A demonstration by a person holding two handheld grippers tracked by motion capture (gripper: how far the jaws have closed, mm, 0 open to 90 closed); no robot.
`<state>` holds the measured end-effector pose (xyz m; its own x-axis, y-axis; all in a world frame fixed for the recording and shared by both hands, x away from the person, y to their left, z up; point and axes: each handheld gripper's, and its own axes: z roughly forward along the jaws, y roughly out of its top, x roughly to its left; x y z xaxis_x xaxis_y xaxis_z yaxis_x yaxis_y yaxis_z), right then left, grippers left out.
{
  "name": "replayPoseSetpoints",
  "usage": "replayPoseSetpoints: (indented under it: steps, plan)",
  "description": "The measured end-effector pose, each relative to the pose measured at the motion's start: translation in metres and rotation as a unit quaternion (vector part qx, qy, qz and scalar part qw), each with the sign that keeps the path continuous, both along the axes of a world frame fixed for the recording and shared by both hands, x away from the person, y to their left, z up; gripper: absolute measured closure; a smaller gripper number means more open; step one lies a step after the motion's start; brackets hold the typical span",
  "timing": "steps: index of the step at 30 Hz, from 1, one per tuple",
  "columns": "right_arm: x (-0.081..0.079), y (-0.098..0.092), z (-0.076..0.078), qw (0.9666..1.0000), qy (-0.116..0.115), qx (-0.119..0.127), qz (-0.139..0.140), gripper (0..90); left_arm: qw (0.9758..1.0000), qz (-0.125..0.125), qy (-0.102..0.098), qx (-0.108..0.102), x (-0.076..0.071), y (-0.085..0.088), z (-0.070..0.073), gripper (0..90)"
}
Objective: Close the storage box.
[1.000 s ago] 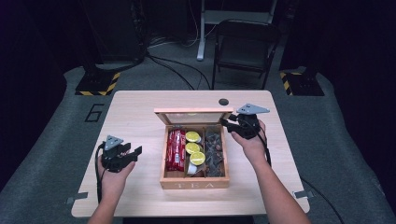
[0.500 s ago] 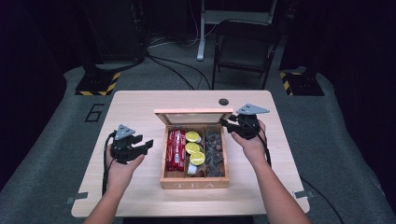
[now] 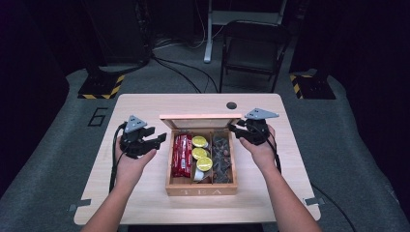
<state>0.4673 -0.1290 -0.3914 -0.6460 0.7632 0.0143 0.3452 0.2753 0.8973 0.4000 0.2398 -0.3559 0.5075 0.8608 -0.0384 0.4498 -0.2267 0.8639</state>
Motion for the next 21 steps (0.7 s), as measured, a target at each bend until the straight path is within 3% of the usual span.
replayPoseSetpoints:
  steps: [8,15,21]
  plan:
    - [-0.001,0.000,0.000,1.0000,0.000,0.000,0.000,60.1,0.9998,-0.003,-0.018,0.010,0.006,-0.016,0.017,49.3]
    - [-0.002,0.000,-0.001,1.0000,0.003,0.001,-0.001,59.9,0.9994,0.003,-0.031,0.013,0.005,-0.020,0.023,59.3]
    - [-0.005,-0.002,-0.002,1.0000,0.006,0.008,0.000,60.3,0.9993,0.003,-0.033,0.016,0.005,-0.021,0.023,60.6]
